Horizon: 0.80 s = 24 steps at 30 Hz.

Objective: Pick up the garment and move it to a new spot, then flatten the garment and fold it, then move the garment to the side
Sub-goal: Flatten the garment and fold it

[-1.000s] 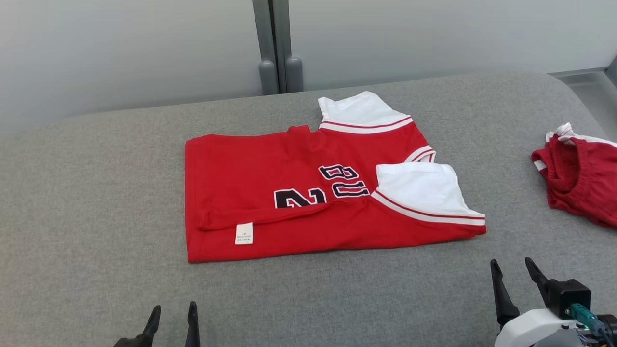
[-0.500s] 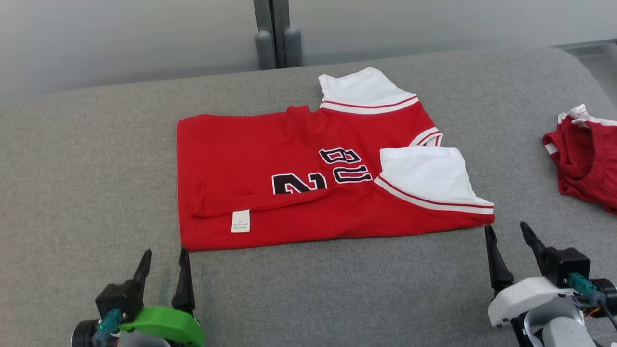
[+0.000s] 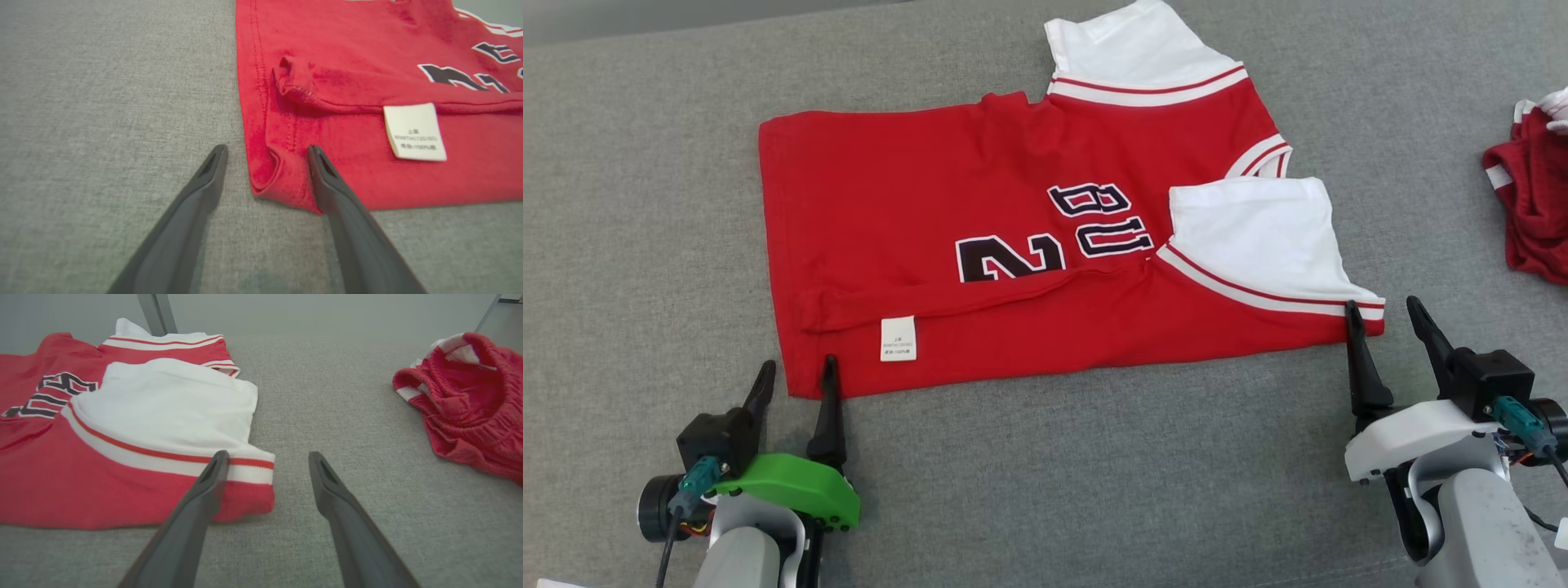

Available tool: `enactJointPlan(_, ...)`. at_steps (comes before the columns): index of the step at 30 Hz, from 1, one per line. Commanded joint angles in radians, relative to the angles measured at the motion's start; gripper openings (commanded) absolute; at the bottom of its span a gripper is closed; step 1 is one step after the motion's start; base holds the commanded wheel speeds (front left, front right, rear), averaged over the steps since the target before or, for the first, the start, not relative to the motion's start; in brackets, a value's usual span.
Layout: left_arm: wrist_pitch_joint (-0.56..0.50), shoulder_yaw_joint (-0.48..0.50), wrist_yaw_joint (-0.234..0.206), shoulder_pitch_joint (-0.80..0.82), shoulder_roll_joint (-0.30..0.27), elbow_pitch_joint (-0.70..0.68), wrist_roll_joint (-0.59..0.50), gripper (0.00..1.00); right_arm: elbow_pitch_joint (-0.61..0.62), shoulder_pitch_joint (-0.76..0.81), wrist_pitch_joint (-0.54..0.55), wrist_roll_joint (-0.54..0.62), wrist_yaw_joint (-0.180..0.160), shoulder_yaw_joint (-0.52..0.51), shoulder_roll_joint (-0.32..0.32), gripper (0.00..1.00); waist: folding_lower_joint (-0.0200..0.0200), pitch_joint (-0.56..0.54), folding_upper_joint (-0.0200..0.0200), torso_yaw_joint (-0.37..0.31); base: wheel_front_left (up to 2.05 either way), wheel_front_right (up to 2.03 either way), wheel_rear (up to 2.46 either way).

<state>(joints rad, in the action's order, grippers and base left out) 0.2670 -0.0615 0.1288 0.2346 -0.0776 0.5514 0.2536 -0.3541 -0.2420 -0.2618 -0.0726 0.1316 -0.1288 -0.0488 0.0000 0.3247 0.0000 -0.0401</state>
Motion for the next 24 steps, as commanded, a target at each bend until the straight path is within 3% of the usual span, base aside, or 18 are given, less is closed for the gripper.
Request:
enactJointPlan(1, -0.006, -0.002, 0.003, 0.01, -0.004, 0.026, 0.0, 1.0, -0.014, -0.013, -0.004, 0.002, -0.002, -0.003, -0.004, 1.0, 0.0, 0.027, 0.0, -0.009, 0.0, 0.0, 0.0)
enactJointPlan(11, -0.016, -0.038, 0.001, 0.019, -0.014, 0.086, -0.001, 1.0, -0.165, -0.048, 0.002, -0.003, -0.001, 0.034, -0.002, 1.0, 0.0, 0.041, 0.0, 0.01, 0.0, 0.0, 0.0)
enactJointPlan(12, -0.017, -0.052, 0.001, 0.018, -0.013, 0.099, 0.004, 1.0, -0.184, -0.05, 0.003, -0.003, -0.001, 0.043, -0.001, 0.93, 0.0, 0.04, 0.0, 0.012, 0.0, 0.0, 0.0)
enactJointPlan(13, -0.019, -0.066, 0.001, 0.016, -0.014, 0.112, 0.011, 1.0, -0.199, -0.051, 0.005, -0.002, -0.001, 0.051, 0.002, 0.43, 0.0, 0.038, 0.0, 0.013, 0.0, 0.0, 0.0)
enactJointPlan(14, -0.019, -0.078, 0.001, 0.014, -0.014, 0.123, 0.015, 1.0, -0.213, -0.049, 0.005, -0.003, -0.001, 0.056, 0.002, 0.31, 0.0, 0.036, 0.0, 0.014, 0.0, 0.0, 0.0)
enactJointPlan(15, -0.019, -0.093, 0.001, 0.012, -0.013, 0.135, 0.022, 0.86, -0.221, -0.049, 0.006, -0.006, -0.001, 0.059, 0.003, 0.12, 0.0, 0.035, 0.0, 0.015, 0.0, 0.0, 0.0)
enactJointPlan(16, -0.02, -0.11, 0.002, 0.01, -0.01, 0.15, 0.031, 0.68, -0.231, -0.047, 0.006, -0.006, -0.001, 0.062, 0.004, 0.0, 0.0, 0.032, 0.0, 0.016, 0.0, 0.0, 0.0)
enactJointPlan(18, -0.023, -0.139, 0.004, 0.011, -0.01, 0.167, 0.042, 0.29, -0.248, -0.042, 0.007, -0.011, 0.0, 0.063, 0.003, 0.0, 0.0, 0.028, 0.0, 0.018, 0.0, 0.0, 0.0)
enactJointPlan(19, -0.023, -0.153, 0.005, 0.011, -0.01, 0.175, 0.05, 0.0, -0.253, -0.041, 0.007, -0.013, 0.0, 0.063, 0.001, 0.0, 0.0, 0.026, 0.0, 0.018, 0.0, 0.0, 0.0)
enactJointPlan(24, -0.024, -0.183, 0.004, 0.021, -0.027, 0.188, 0.089, 0.0, -0.255, -0.031, 0.009, -0.028, -0.001, 0.073, 0.0, 0.0, 0.0, 0.012, 0.0, 0.02, 0.0, 0.0, 0.0)
